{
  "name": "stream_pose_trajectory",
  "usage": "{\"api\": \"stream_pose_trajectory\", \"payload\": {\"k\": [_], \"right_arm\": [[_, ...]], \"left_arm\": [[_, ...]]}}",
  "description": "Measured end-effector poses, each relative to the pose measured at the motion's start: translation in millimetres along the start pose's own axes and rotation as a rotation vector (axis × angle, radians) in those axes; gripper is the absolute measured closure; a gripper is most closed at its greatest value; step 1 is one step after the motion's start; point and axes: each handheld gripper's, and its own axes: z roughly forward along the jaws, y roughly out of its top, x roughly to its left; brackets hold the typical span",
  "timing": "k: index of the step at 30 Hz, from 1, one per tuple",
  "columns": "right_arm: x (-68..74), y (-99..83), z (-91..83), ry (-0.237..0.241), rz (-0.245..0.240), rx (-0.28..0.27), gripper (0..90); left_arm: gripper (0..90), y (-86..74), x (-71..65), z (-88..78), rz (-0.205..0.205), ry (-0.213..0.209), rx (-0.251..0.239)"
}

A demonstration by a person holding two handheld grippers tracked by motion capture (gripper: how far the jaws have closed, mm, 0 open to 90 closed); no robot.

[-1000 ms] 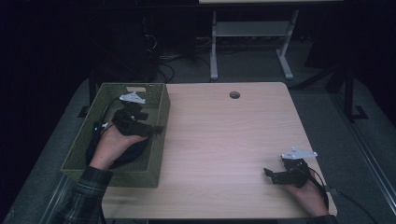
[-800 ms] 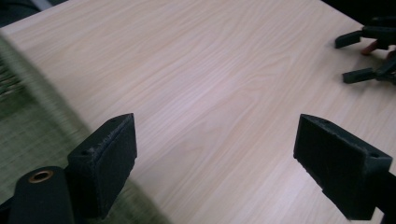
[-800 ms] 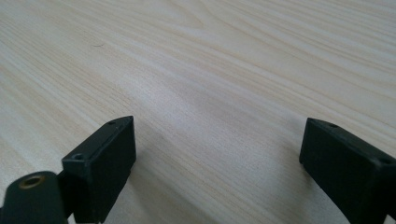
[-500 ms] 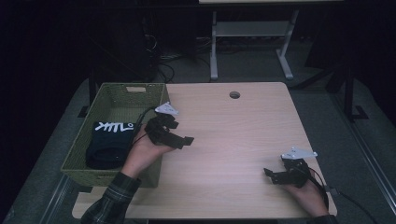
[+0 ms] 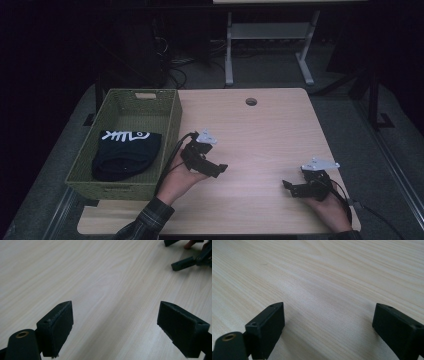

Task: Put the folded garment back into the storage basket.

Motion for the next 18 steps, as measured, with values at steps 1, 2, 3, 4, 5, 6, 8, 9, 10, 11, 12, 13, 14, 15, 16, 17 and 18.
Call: {"api": "stream_pose_trajectory", "payload": {"k": [1,2,3,4,5,6,8,9,10,11,12,13,14,15,16,17,18], "right_arm": [[0.0,0.0,0.0,0.000,0.000,0.000,10.3],[0.0,0.0,0.0,0.001,0.000,0.000,10.3],[0.0,0.0,0.0,0.000,0.000,0.000,10.3],[0.0,0.0,0.0,0.000,-0.001,0.000,10.3],[0.0,0.0,0.0,0.000,-0.001,0.000,10.3],[0.0,0.0,0.0,0.001,-0.002,0.000,10.3],[0.0,0.0,0.0,0.001,-0.002,0.001,10.3],[0.0,0.0,0.0,0.002,-0.002,0.000,10.3],[0.1,0.0,0.0,0.002,-0.001,0.001,10.3],[0.1,0.0,0.0,0.002,-0.001,0.000,10.3],[0.1,0.0,0.0,0.002,-0.001,0.000,10.3],[0.1,0.0,0.0,0.003,-0.002,0.000,10.3],[0.1,0.0,0.0,0.003,-0.003,0.000,10.3],[0.1,0.0,0.0,0.004,-0.004,0.000,10.3],[0.1,0.0,0.0,0.004,-0.004,0.000,10.3],[0.1,0.0,0.0,0.004,-0.004,0.000,10.3],[0.0,0.0,0.0,0.004,-0.005,-0.001,10.3]], "left_arm": [[13.1,-2.5,-2.0,5.2,0.000,-0.006,0.004],[13.1,-4.8,-3.7,9.5,-0.003,-0.005,0.002],[13.1,-6.8,-4.5,13.3,0.007,-0.002,0.009],[13.1,-8.7,-5.7,17.0,0.010,0.002,0.013],[13.1,-10.7,-6.5,20.2,0.015,0.007,0.021],[13.1,-12.4,-6.9,22.8,0.025,0.011,0.033],[13.0,-16.2,-7.2,27.7,0.027,0.017,0.035],[13.0,-18.0,-7.3,30.2,0.022,0.017,0.040],[13.0,-19.9,-7.0,32.4,0.021,0.019,0.040],[13.0,-22.0,-6.5,34.5,0.020,0.022,0.036],[13.0,-24.2,-6.0,36.7,0.018,0.027,0.037],[13.0,-26.6,-5.2,39.2,0.017,0.029,0.034],[13.0,-28.9,-4.6,41.7,0.015,0.032,0.036],[13.0,-31.2,-4.1,44.1,0.017,0.033,0.049],[12.9,-33.4,-3.8,46.5,0.021,0.038,0.055],[13.0,-35.8,-3.9,49.2,0.019,0.042,0.056],[12.9,-37.6,-3.6,51.5,0.020,0.042,0.061]]}}
